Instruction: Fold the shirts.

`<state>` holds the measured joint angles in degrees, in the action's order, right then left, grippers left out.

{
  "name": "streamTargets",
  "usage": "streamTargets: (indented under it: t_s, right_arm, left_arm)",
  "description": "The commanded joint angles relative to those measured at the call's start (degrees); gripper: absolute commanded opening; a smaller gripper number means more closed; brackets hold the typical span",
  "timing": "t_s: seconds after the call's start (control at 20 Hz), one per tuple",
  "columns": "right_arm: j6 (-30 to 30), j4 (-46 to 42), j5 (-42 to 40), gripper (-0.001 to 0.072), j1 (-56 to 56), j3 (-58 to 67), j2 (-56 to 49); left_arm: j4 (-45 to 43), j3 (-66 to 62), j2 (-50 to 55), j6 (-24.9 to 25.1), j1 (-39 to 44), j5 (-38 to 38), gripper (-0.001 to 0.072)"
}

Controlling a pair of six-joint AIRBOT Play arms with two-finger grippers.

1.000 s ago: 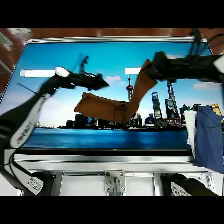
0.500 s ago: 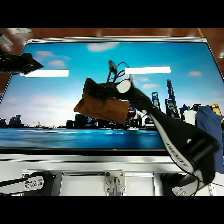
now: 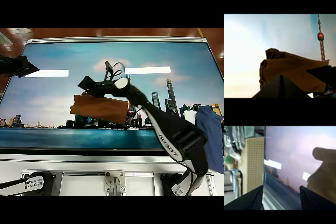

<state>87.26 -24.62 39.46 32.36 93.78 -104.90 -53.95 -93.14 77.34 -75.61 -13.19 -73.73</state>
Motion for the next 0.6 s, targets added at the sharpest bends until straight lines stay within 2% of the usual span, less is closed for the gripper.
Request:
streamTargets:
  t_s: [0.0,0.1,0.15,0.2,0.3,0.4,0.55]
  right_arm:
    - [6.97,-22.56,23.21,0.0567,-8.33,0.37,5.14]
    - [12.81,-41.77,34.14,0.0572,-13.35,0.37,8.17]
    - [14.03,-48.13,39.01,0.0681,-15.54,0.35,8.46]
    - [13.92,-50.47,42.47,0.0692,-17.62,-0.33,8.13]
    - [13.81,-49.83,41.99,0.0692,-20.09,-3.78,7.17]
    - [13.49,-46.53,37.35,0.0692,-19.98,-7.28,5.4]
    - [7.56,-33.57,32.79,0.0692,-19.37,-9.05,0.44]
  left_arm:
    - [-0.11,0.02,-0.11,0.59,0.13,-0.33,0.0033]
    - [-0.09,0.02,-0.11,0.59,0.11,-0.33,0.0034]
    - [-0.09,0.02,-0.11,0.57,0.13,-0.33,0.0033]
    - [-0.09,0.02,-0.11,0.57,0.13,-0.33,0.0033]
    - [-0.04,0.02,-0.13,0.55,0.17,-0.46,0.0034]
    - [0.02,0.02,-0.22,0.55,0.46,-0.5,0.0034]
    - [-0.02,0.02,-0.17,1.42,1.33,-0.44,0.0034]
